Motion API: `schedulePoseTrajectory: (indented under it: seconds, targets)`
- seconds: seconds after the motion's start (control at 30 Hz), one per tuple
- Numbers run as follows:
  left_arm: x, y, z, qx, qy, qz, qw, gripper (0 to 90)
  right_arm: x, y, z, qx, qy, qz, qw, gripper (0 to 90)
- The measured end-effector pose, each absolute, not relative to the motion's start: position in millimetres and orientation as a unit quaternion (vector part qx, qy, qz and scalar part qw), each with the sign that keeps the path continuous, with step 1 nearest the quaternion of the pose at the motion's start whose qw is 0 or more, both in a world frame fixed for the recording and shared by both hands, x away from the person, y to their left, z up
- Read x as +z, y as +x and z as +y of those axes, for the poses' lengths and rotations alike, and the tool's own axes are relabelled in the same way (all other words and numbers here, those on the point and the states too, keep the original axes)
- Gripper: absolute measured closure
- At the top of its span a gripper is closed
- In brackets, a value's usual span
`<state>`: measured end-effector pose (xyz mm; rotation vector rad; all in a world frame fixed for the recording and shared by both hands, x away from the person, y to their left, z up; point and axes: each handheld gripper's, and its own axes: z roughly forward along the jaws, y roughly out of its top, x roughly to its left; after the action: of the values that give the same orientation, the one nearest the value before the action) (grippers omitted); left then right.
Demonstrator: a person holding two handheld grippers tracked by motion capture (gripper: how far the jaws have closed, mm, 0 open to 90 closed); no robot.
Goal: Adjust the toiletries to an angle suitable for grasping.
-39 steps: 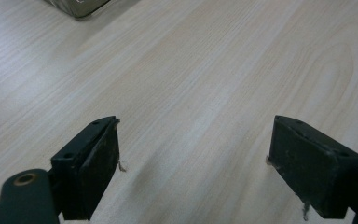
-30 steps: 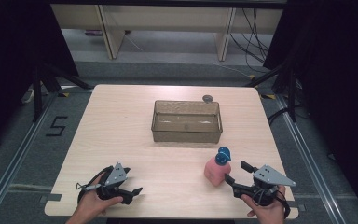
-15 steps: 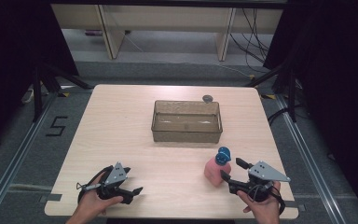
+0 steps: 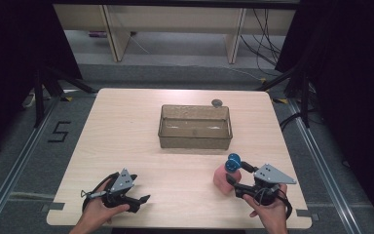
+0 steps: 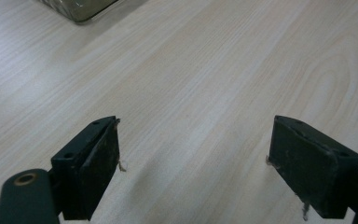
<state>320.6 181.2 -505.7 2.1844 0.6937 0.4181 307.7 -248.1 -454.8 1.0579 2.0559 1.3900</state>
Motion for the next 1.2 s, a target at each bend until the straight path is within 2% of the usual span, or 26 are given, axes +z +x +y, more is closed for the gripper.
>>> schedulePoseTrajectory:
  seconds: [0.03, 0.13, 0.2, 0.6, 0.67, 0.7, 1.2]
  targets:
    - [-505.6, 320.5, 180.9, 0.164, 0.861, 0.276, 0.395, 15.9, -455.6, 310.8, -248.6, 0.504, 0.371, 0.745, 0.230, 30.0]
    - [-505.4, 321.3, 181.1, 0.164, 0.861, 0.275, 0.396, 15.9, -455.1, 311.8, -245.6, 0.504, 0.383, 0.744, 0.216, 30.3]
    - [-505.6, 321.1, 181.1, 0.162, 0.861, 0.275, 0.395, 15.9, -455.4, 315.0, -246.6, 0.504, 0.367, 0.748, 0.230, 30.5]
    - [-504.9, 319.8, 181.1, 0.166, 0.861, 0.271, 0.397, 15.9, -455.9, 323.2, -237.8, 0.514, 0.372, 0.741, 0.221, 34.0]
    - [-504.8, 319.5, 180.9, 0.163, 0.862, 0.272, 0.396, 15.9, -456.0, 326.5, -238.9, 0.511, 0.363, 0.743, 0.236, 34.4]
    - [-505.4, 319.6, 180.4, 0.162, 0.860, 0.273, 0.400, 15.9, -456.2, 325.0, -237.1, 0.511, 0.377, 0.739, 0.223, 34.5]
    - [-504.4, 319.3, 180.9, 0.163, 0.862, 0.269, 0.397, 15.9, -456.3, 333.3, -233.6, 0.512, 0.360, 0.747, 0.223, 40.8]
